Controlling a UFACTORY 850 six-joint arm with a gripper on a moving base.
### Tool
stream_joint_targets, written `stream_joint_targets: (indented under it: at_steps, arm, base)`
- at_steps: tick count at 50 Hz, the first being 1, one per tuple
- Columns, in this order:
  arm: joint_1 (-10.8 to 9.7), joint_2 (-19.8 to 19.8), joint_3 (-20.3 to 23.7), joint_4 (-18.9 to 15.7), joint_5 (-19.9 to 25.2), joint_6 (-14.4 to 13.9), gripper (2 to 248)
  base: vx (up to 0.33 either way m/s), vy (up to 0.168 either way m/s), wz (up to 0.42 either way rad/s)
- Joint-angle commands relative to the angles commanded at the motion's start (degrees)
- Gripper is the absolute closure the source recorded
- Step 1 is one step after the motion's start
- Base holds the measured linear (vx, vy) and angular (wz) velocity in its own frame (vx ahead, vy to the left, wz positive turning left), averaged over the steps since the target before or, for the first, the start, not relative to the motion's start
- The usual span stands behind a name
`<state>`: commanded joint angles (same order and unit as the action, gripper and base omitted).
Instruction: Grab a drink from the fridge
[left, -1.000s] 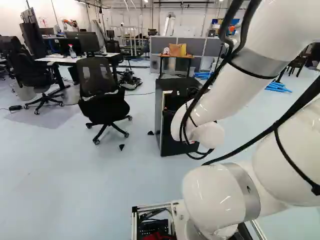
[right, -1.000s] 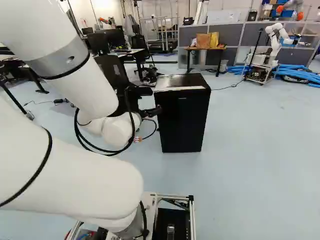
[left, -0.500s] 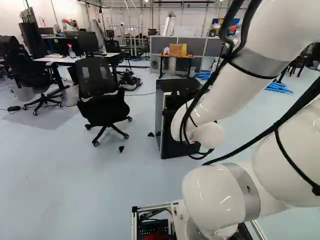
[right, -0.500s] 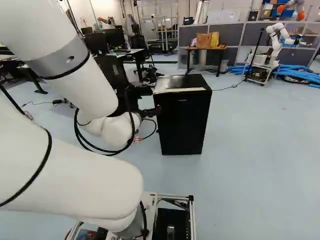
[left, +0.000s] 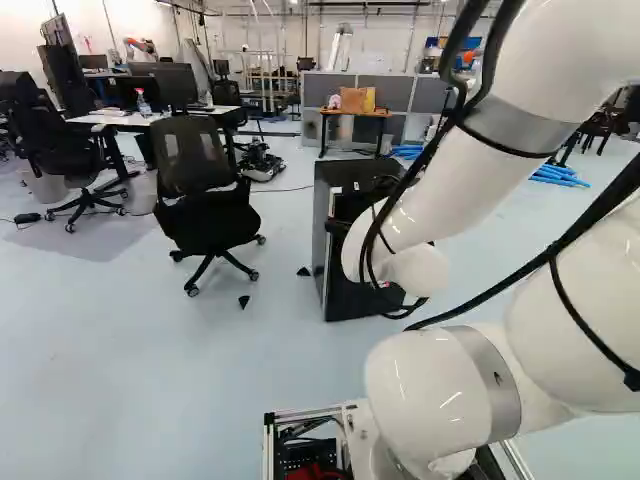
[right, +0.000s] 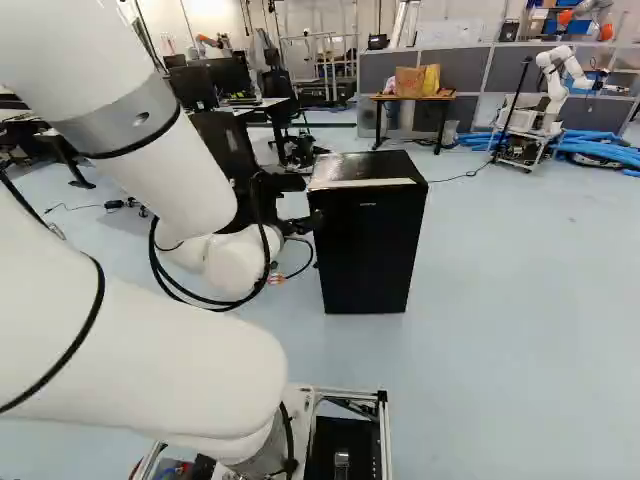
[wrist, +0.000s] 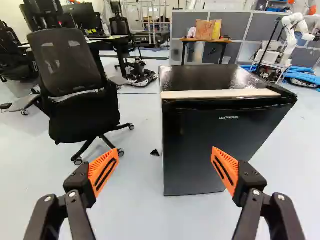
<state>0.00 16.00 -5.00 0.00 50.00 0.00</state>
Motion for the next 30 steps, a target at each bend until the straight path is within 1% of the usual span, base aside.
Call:
stream_joint_targets:
  at_steps: [14,30]
  arm:
    - [0.0,0.0,0.0,0.0,0.0,0.0,3]
    - [0.0,0.0,0.0,0.0,0.0,0.0,3]
  base:
    - [0.011,0.008,-0.002]
    - [0.029,0.022,-0.005]
